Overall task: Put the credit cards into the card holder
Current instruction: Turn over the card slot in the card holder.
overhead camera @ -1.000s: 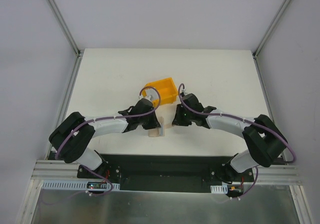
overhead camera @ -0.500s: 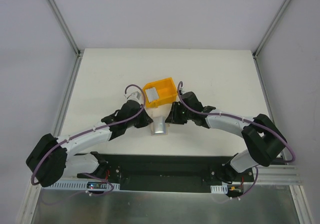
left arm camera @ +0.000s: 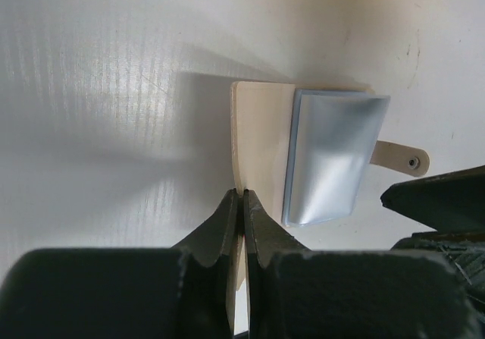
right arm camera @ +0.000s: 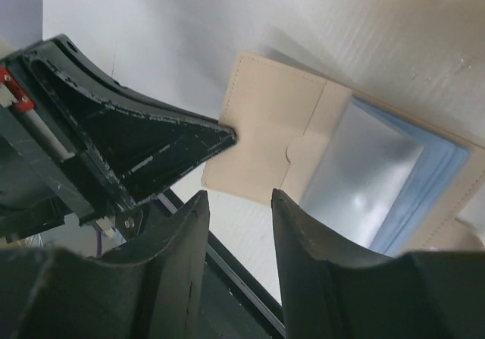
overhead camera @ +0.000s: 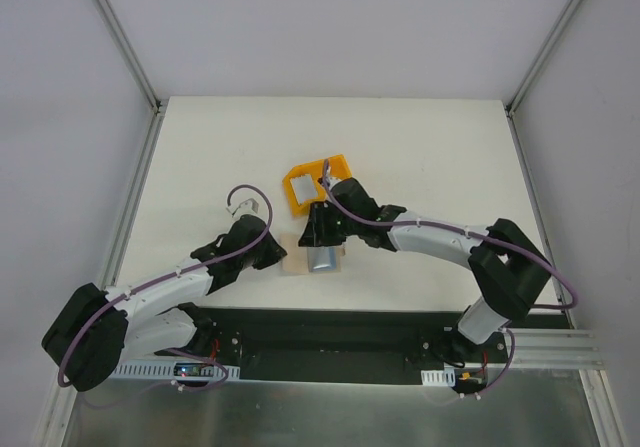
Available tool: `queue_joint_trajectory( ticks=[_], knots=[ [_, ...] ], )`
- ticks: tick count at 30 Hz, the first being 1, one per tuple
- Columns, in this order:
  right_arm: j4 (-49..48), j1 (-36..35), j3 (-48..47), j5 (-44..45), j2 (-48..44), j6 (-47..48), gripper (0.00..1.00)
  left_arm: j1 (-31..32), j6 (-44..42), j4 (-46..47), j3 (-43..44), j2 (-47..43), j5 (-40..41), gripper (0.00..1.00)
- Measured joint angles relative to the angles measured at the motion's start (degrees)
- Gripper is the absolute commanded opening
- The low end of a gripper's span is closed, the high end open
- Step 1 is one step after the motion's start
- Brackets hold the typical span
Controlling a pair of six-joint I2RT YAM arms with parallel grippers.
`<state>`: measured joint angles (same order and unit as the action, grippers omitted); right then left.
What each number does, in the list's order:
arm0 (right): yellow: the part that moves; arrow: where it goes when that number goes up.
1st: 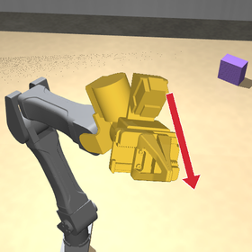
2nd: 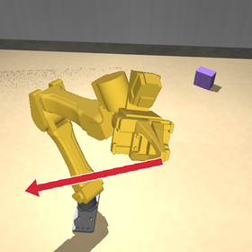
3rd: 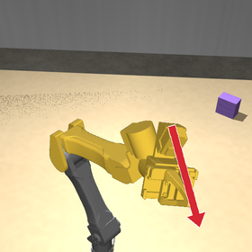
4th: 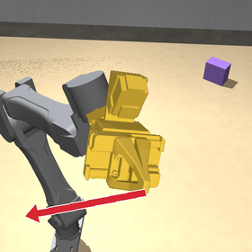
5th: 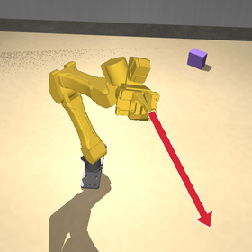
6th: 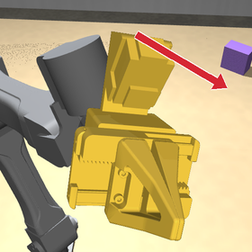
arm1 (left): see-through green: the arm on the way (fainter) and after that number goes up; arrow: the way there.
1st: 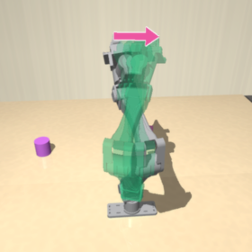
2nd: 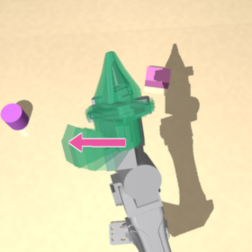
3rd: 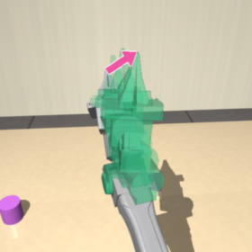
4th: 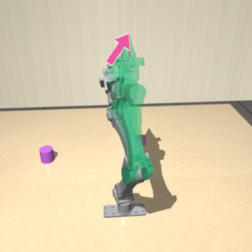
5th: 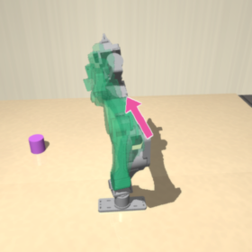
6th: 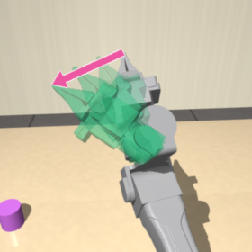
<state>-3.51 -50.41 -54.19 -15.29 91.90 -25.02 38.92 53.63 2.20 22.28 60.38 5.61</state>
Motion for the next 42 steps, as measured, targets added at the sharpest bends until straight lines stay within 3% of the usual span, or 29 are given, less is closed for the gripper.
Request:
queue_joint_trajectory(
  ticks=[9,20,24,34,42],
  knots=[
    [4.81,1.81,-0.33,3.56,3.56,-0.52,0.52,0.00,0.09,0.04,-0.33,0.07,0.00,0.00],
    [7.13,4.15,2.51,4.52,3.56,-0.87,0.54,0.00,0.79,0.04,-0.70,1.51,0.02,0.00],
    [6.97,4.15,2.51,3.69,3.82,-0.90,0.52,0.00,0.87,0.15,-0.70,2.58,-0.02,0.00],
    [8.13,3.80,1.51,3.34,5.31,-0.20,0.31,-0.02,0.85,0.90,-0.70,5.03,-0.57,0.00],
    [15.39,-0.20,-5.29,7.58,5.35,3.58,0.36,-0.02,0.83,3.10,-0.70,6.49,-1.40,0.00]
  ],
)
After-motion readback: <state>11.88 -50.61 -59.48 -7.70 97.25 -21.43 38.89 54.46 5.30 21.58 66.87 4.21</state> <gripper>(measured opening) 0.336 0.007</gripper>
